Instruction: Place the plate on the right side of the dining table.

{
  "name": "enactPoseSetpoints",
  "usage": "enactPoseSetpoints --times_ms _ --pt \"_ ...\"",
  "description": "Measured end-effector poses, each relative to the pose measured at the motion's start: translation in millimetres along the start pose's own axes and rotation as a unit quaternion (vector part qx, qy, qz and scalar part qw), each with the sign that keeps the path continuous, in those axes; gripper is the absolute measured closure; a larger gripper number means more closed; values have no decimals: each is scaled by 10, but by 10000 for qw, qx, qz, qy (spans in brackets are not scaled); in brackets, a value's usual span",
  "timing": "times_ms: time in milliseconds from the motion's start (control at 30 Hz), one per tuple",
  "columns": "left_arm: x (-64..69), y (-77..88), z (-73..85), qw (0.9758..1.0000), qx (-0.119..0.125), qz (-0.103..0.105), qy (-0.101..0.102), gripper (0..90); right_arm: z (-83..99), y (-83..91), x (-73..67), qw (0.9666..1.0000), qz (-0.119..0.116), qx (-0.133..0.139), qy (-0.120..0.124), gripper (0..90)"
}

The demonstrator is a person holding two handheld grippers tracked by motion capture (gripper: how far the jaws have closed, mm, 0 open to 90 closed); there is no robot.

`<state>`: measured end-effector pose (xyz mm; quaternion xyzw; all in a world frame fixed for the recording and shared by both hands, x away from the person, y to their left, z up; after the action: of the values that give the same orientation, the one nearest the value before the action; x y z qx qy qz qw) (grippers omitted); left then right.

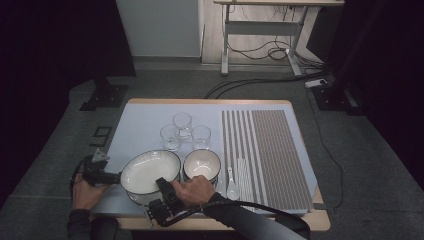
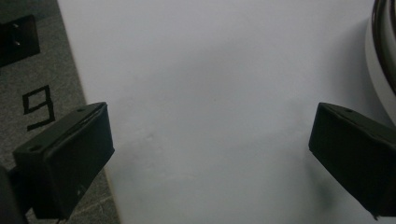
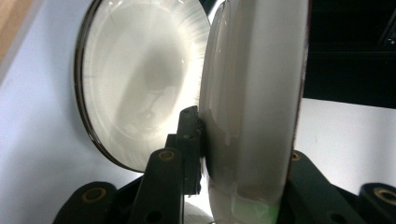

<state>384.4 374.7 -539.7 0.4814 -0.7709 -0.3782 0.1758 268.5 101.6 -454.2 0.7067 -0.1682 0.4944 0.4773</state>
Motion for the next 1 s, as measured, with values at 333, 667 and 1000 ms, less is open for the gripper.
enactPoseSetpoints --times_ms 333,667,1000 --pt "-32 -64 38 9994 -76 258 225 0 33 44 122 9999 110 -39 -38 732" --pt "-47 -70 41 9990 -112 327 271 0 128 54 216 9994 267 -230 -52 732" --pt "-48 -71 41 9990 -112 330 275 0 275 41 273 9971 486 -591 -40 732"
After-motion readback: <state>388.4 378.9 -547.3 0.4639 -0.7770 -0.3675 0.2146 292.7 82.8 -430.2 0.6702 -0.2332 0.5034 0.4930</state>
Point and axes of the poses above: each handheld gripper's, and its own axes: y roughly backward along the jaws, z roughly out of its underside, x roughly to its right, the point moved 3 cm from there along -y, roughly forward along the jaws, and after that the axes turned 1 degree about -y, right-handed, at the moved point
